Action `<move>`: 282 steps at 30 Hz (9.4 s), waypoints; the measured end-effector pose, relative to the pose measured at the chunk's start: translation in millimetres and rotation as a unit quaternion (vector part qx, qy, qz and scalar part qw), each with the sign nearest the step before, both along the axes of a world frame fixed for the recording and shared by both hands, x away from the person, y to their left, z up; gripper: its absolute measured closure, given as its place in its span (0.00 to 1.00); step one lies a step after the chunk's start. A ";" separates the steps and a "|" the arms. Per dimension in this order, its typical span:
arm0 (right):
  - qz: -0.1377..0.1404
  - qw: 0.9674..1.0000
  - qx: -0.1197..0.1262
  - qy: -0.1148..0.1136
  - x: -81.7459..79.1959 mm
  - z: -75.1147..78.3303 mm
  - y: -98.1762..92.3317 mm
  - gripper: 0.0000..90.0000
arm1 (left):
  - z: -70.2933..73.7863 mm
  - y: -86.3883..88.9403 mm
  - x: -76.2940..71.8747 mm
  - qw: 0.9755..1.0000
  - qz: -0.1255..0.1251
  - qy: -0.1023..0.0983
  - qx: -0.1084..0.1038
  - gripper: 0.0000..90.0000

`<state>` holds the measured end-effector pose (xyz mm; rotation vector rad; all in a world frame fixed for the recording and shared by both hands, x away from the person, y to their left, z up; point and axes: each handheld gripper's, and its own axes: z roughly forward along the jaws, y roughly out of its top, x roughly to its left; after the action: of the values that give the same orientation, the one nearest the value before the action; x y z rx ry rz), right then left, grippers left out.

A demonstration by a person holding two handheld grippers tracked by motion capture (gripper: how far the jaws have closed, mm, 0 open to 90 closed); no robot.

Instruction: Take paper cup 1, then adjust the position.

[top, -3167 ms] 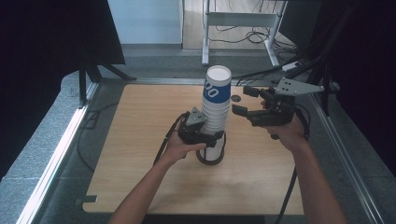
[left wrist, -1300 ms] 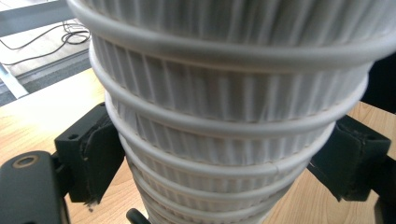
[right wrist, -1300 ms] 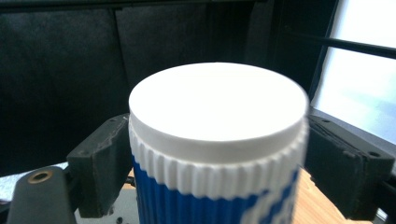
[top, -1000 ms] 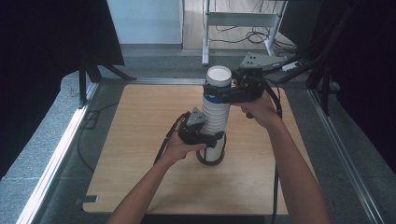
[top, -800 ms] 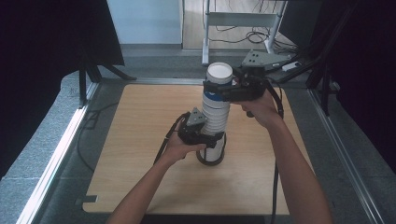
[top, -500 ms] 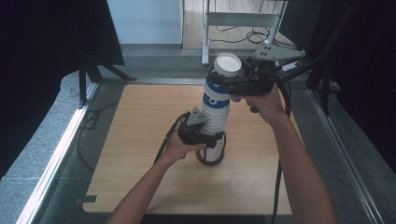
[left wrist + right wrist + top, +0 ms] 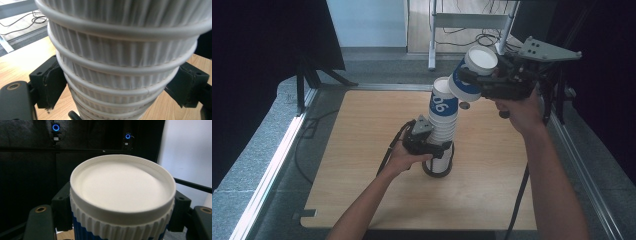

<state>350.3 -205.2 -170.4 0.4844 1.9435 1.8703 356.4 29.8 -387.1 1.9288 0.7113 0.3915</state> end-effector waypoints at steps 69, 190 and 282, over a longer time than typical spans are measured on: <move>0.025 0.997 -0.046 0.064 -18.7 -121.0 -38.9 0.30 | 3.4 -0.8 -0.5 1.000 0.008 0.015 -0.006 0.07; 0.075 0.989 -0.041 0.124 -55.0 -278.1 35.8 0.30 | -58.4 67.2 -98.5 0.998 -0.006 0.002 -0.057 0.17; 0.041 0.994 -0.034 0.099 -63.1 -264.2 19.2 0.26 | -81.2 29.3 -107.4 0.992 -0.021 -0.056 0.112 0.22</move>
<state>287.2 -186.0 -434.6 0.5964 2.1792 1.8597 249.0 59.1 -468.4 2.1100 0.5718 0.5684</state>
